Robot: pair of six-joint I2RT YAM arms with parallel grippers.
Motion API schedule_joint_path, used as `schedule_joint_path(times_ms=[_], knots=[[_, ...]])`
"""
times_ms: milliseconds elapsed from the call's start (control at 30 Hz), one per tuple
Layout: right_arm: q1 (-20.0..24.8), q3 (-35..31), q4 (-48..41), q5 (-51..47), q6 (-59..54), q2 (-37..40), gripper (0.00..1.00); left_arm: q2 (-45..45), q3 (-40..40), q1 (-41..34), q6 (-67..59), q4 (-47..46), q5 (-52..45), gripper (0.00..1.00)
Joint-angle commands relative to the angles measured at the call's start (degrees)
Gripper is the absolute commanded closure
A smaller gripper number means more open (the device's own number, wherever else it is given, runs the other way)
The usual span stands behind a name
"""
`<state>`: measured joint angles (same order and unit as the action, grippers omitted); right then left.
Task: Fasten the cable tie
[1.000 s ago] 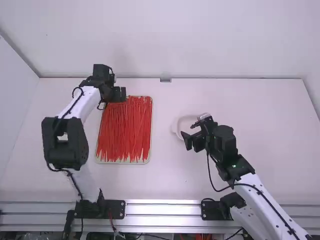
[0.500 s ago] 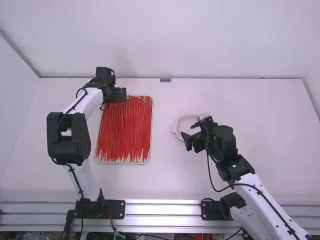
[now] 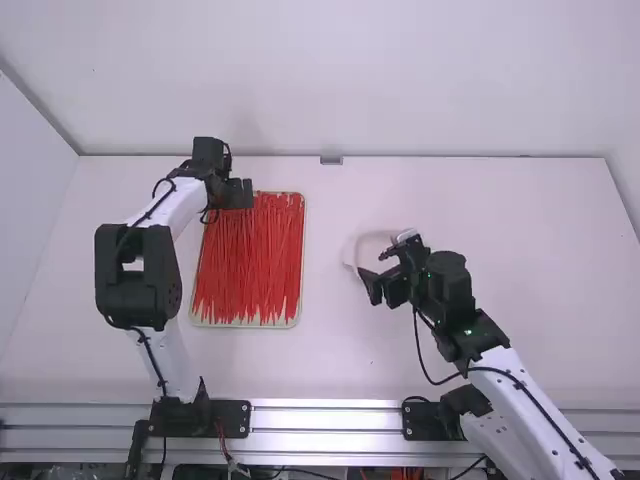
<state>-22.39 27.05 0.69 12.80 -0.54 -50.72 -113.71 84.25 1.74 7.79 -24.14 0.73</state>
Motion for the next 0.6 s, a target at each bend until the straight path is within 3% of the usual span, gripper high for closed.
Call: schedule_joint_path(times_ms=[0,267,567], knots=[[-0.11,1.86,0.22,0.94,-1.03,0.48,0.02,-1.88,-0.33,0.57,0.37,0.11,0.22,0.04],[-0.07,1.88,2.43,4.31,0.7,-3.61,0.02,-4.35,-0.33,0.55,0.98,0.46,0.22,0.05],[0.0,4.63,6.73,10.54,1.95,-16.65,0.02,-5.22,-0.33,0.55,1.01,0.17,0.24,0.05]])
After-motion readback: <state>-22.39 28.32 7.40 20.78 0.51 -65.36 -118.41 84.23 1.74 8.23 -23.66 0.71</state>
